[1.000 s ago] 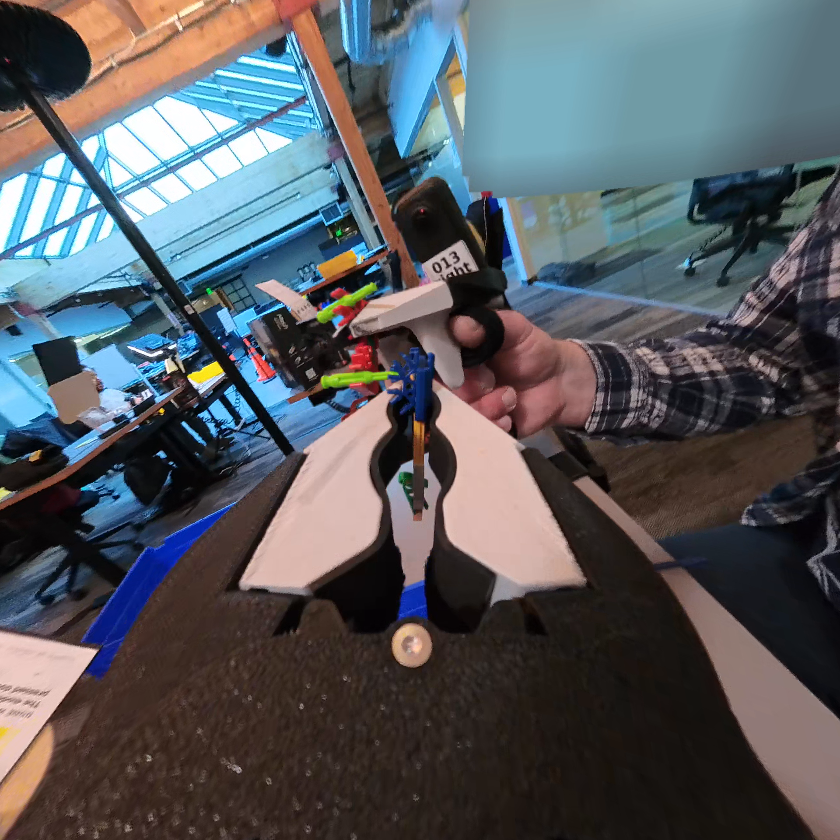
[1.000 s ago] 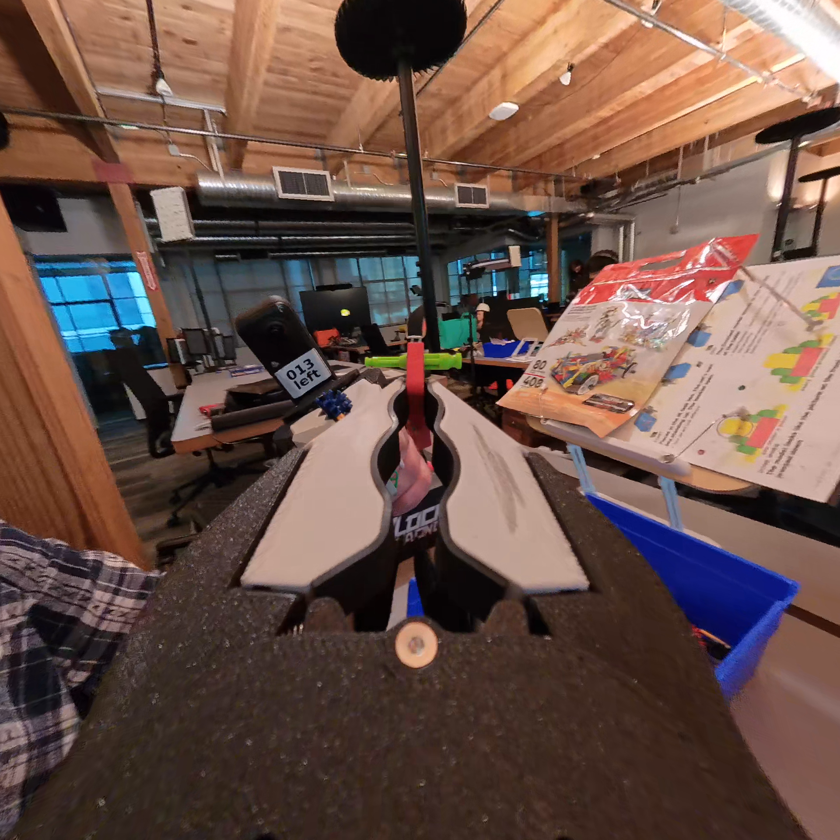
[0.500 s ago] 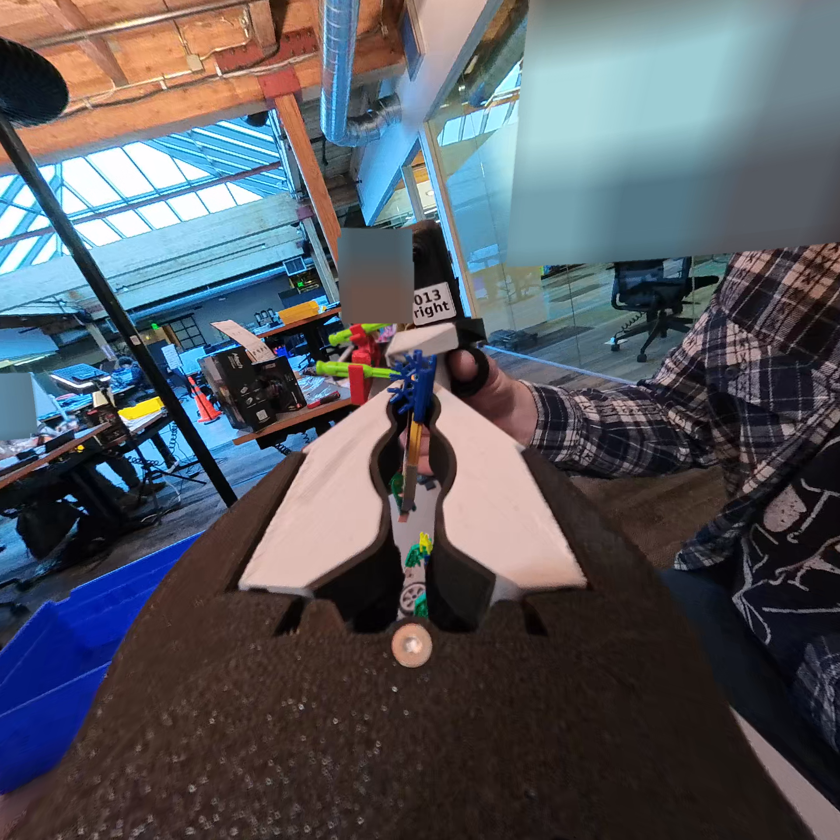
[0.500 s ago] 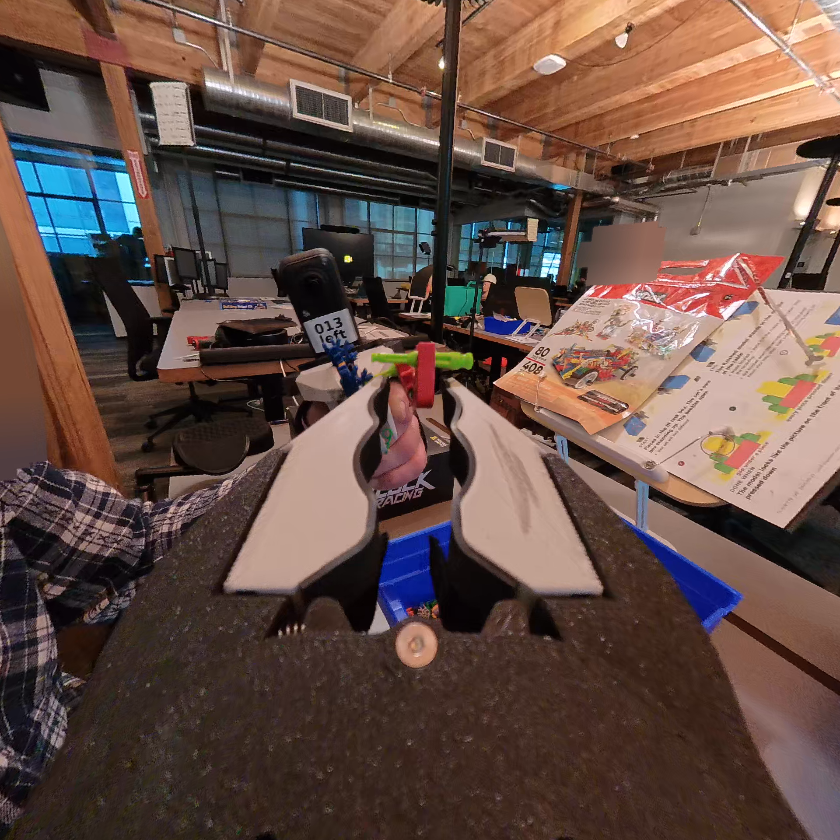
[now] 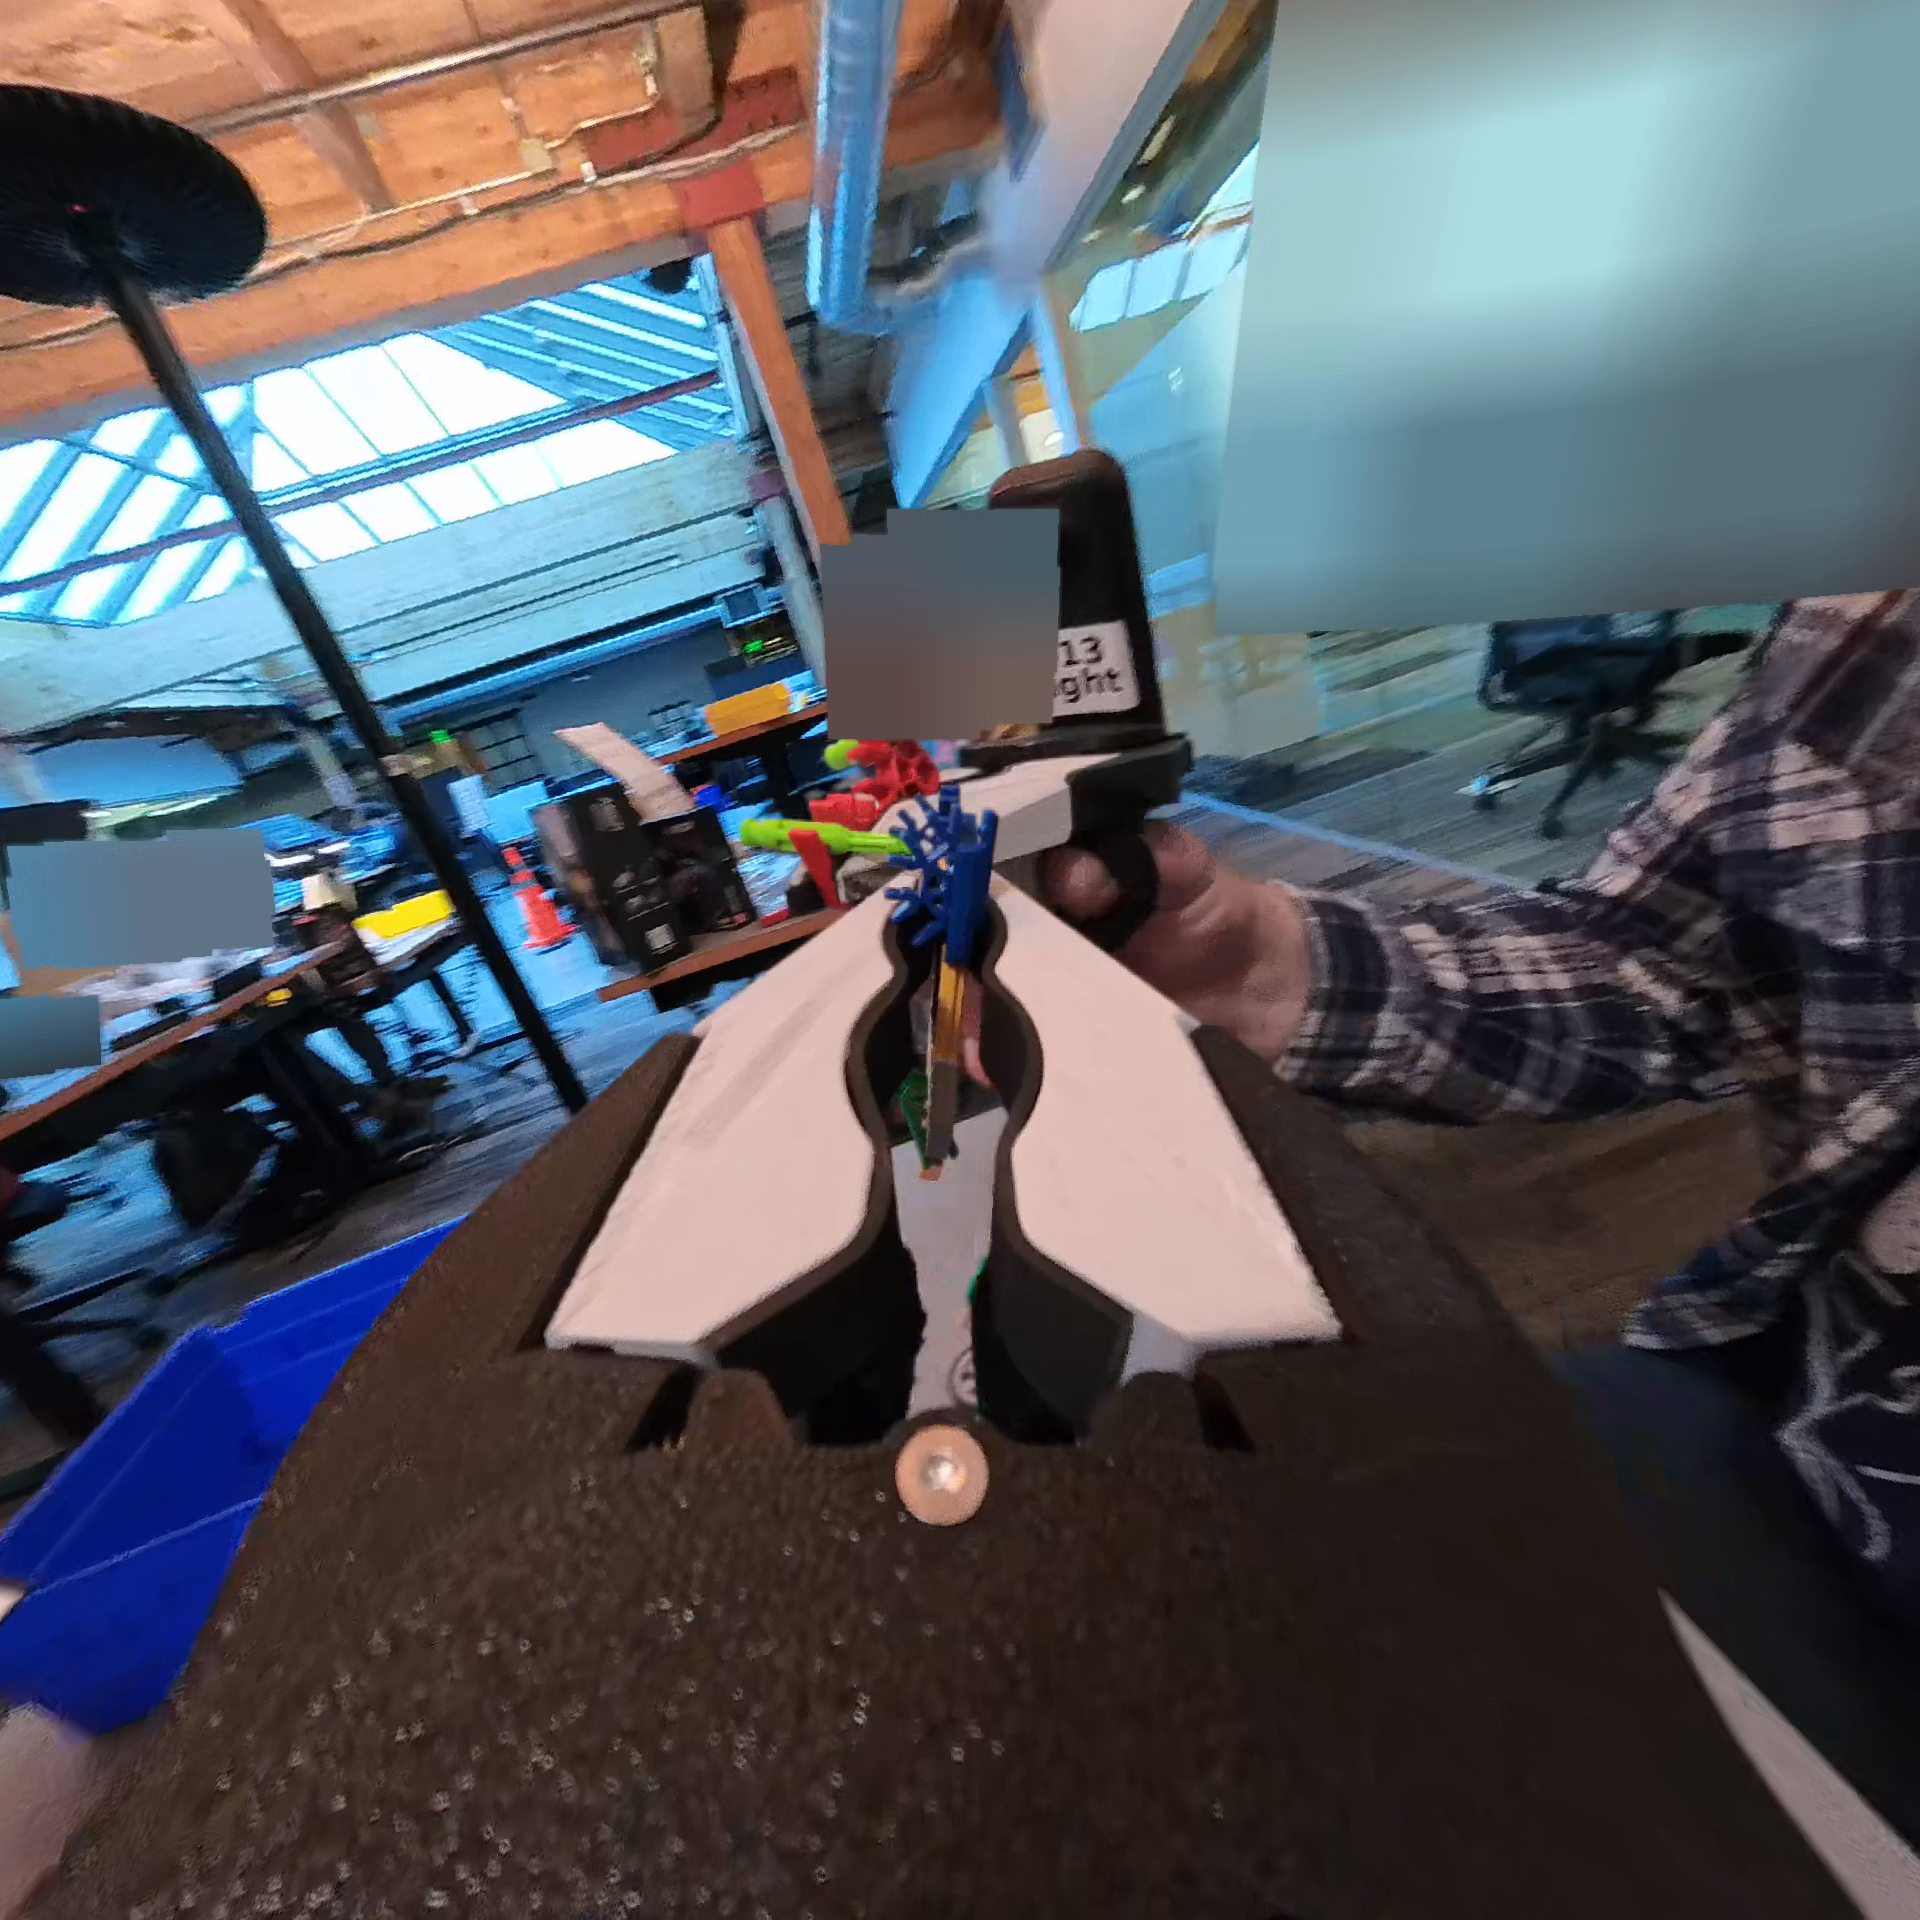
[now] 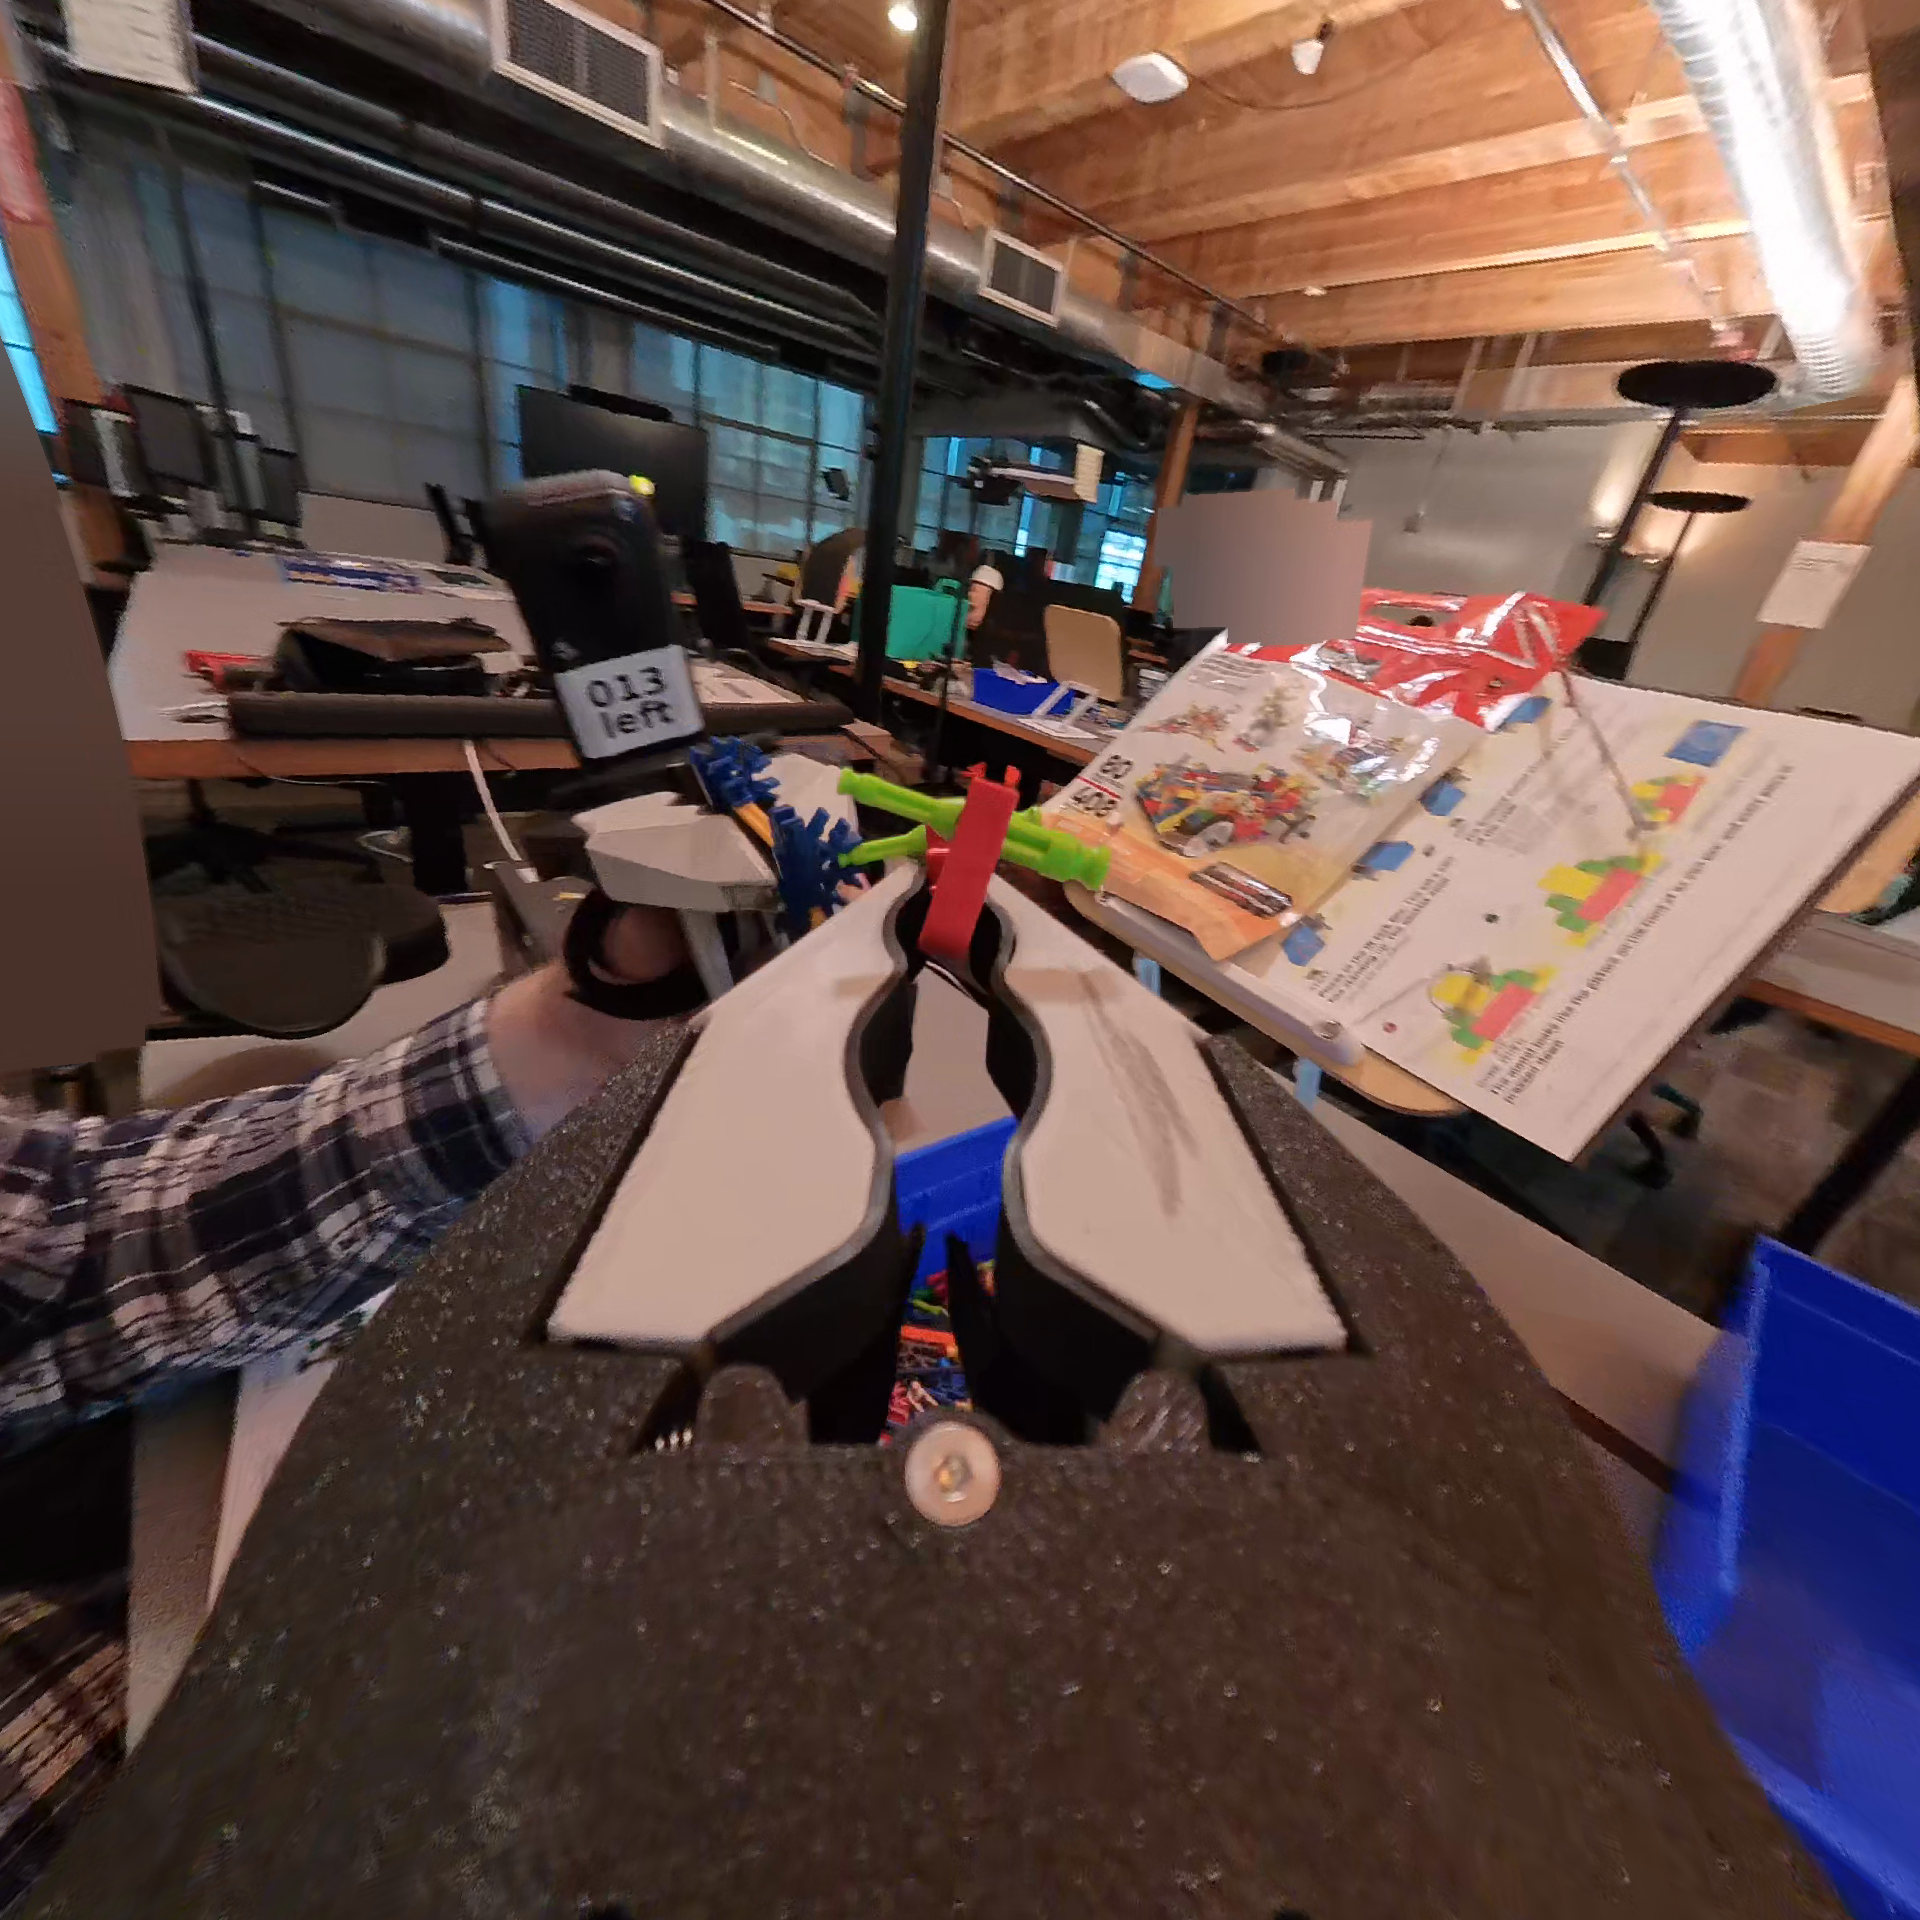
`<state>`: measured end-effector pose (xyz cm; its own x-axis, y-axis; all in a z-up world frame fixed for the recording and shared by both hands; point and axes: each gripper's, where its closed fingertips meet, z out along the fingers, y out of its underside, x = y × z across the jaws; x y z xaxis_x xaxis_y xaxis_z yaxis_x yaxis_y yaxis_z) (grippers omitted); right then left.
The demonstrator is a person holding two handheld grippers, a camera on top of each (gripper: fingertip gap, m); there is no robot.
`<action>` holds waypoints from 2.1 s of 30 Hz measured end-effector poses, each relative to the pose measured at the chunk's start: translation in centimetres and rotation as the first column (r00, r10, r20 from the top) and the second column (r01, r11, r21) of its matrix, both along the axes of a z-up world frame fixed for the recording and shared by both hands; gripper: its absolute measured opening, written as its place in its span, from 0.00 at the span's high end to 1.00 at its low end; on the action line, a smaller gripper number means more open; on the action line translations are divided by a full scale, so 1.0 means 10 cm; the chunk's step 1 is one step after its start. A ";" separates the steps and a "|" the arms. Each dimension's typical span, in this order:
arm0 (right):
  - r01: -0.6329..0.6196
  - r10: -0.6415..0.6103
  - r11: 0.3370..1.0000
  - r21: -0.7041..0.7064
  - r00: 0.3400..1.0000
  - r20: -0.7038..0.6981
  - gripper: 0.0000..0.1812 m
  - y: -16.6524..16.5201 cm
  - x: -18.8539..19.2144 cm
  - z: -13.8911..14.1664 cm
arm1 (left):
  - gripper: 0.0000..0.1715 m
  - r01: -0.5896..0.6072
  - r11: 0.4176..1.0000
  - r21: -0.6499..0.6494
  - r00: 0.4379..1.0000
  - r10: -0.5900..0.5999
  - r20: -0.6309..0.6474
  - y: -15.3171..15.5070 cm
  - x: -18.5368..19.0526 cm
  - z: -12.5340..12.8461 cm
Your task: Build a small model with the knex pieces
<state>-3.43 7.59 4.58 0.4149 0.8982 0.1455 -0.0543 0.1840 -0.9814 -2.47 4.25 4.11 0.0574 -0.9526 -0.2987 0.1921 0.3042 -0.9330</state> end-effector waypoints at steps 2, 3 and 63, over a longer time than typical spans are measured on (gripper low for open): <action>0.060 -0.060 0.998 -0.003 0.998 -0.001 0.98 0.05 0.03 0.00 | 0.99 -0.089 0.995 0.050 0.996 0.090 -0.016 0.06 0.02 0.00; 0.085 -0.085 0.996 -0.006 0.996 -0.005 0.98 0.07 0.04 0.01 | 1.00 -0.129 0.989 0.075 0.991 0.131 -0.022 0.07 0.04 0.00; 0.157 0.181 0.963 -0.218 0.219 0.959 0.89 -0.57 0.20 -3.11 | 0.99 -0.293 0.860 0.417 0.537 0.509 -0.672 0.59 -0.17 -1.23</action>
